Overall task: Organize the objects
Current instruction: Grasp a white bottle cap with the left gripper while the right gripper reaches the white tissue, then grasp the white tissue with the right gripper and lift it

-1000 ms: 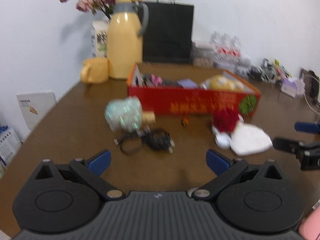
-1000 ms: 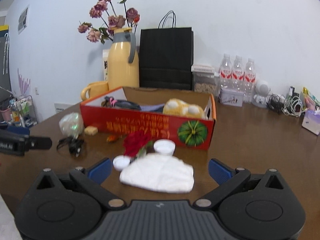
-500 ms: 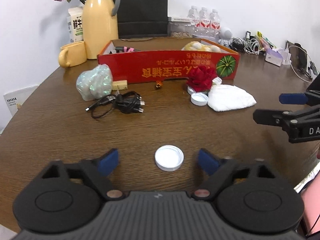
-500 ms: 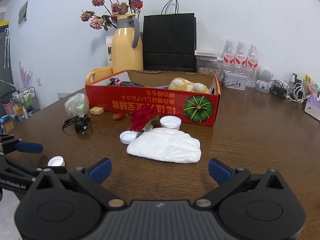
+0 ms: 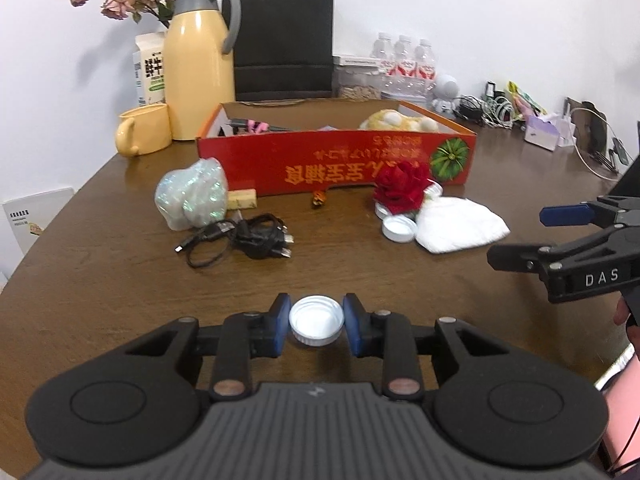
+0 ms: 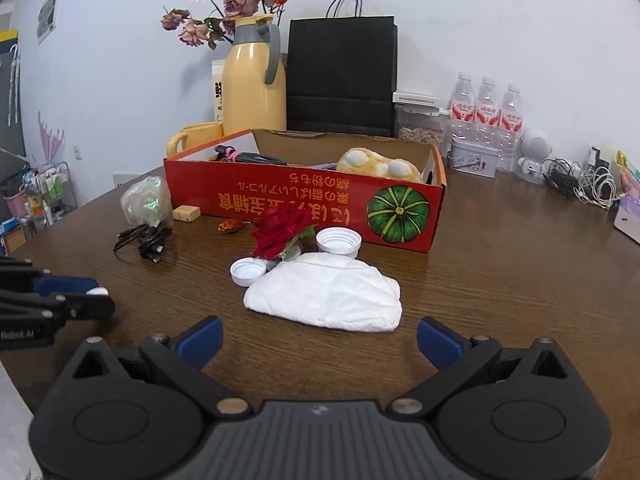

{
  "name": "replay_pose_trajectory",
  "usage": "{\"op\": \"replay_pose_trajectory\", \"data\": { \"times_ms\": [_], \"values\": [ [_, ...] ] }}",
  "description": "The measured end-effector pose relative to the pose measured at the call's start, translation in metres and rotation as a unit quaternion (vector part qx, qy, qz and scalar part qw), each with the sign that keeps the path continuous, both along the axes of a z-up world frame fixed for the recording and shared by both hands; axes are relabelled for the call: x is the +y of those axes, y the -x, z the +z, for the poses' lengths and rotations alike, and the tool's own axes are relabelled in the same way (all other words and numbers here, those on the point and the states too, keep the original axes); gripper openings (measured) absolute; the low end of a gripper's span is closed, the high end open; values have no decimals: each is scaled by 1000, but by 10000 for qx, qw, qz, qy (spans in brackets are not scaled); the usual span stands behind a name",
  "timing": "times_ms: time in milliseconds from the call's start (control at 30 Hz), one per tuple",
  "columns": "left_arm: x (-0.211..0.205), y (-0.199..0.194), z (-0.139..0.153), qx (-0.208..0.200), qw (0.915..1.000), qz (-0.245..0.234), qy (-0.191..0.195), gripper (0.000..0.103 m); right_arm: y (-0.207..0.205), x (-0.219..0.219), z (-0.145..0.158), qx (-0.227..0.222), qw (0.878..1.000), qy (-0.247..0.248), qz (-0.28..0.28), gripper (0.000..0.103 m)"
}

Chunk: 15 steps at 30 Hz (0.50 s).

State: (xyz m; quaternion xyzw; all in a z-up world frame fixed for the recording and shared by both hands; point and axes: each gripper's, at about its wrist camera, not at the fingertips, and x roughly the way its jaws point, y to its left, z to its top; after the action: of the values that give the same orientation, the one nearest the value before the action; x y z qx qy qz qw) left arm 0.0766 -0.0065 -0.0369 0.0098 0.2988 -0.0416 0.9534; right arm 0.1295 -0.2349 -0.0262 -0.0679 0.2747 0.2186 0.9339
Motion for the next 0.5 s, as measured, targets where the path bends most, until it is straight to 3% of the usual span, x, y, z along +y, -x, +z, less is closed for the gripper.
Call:
{"op": "replay_pose_trajectory", "data": {
  "times_ms": [300,500],
  "values": [
    [12,-12,7,-82,9997,211,46,29,-37,13,9,38,9993,243,283,103],
    [18,-15,6,-32,9995,309,81,29,-62,25,5,316,9978,293,504,103]
  ]
}}
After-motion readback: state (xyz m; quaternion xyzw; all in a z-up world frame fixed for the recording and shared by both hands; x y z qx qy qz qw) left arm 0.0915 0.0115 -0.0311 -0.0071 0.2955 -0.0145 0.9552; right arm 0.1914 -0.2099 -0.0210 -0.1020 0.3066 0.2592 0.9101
